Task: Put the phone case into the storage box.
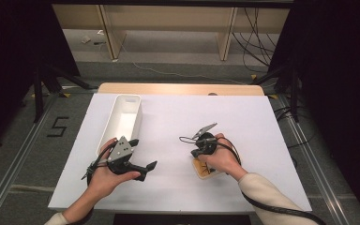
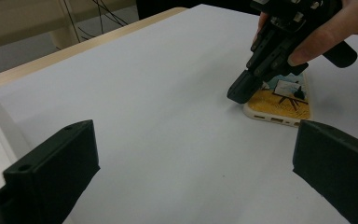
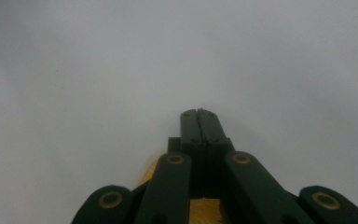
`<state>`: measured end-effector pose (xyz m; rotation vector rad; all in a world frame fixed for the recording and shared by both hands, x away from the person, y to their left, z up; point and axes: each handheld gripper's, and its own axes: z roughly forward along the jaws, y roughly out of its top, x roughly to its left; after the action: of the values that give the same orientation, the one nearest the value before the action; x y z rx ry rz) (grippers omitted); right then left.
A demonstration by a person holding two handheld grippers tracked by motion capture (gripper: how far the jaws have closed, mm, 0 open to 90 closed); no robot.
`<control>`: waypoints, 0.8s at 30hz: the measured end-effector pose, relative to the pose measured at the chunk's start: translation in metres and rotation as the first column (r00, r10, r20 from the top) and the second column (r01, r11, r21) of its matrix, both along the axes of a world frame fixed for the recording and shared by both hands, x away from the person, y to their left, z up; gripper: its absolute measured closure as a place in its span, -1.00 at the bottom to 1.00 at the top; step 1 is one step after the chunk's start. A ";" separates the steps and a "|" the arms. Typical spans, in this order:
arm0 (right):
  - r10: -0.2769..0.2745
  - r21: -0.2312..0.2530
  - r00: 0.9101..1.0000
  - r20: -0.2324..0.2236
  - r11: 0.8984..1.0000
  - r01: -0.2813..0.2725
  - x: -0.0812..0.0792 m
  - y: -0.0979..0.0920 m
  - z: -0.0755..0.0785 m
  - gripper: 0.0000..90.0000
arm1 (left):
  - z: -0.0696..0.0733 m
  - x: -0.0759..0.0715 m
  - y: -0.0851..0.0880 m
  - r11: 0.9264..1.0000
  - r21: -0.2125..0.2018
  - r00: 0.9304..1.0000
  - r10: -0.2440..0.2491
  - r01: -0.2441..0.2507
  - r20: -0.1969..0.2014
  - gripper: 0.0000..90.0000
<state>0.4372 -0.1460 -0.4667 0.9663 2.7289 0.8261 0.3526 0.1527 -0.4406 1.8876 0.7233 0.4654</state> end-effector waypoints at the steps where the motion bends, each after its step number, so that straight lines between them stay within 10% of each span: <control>1: -0.003 -0.005 1.000 -0.012 1.000 0.003 -0.001 0.000 0.001 1.00 | 0.000 0.000 0.000 1.000 0.001 1.000 0.000 0.000 0.000 -1.00; 24: 0.090 -0.087 0.989 -0.119 0.991 -0.101 -0.036 -0.018 0.009 1.00 | 0.000 0.000 -0.001 1.000 -0.004 1.000 -0.001 0.001 -0.004 -1.00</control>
<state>0.4015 -0.1638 -0.4579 0.8976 2.9026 0.6703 0.3531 0.1517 -0.4410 1.8862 0.7255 0.4591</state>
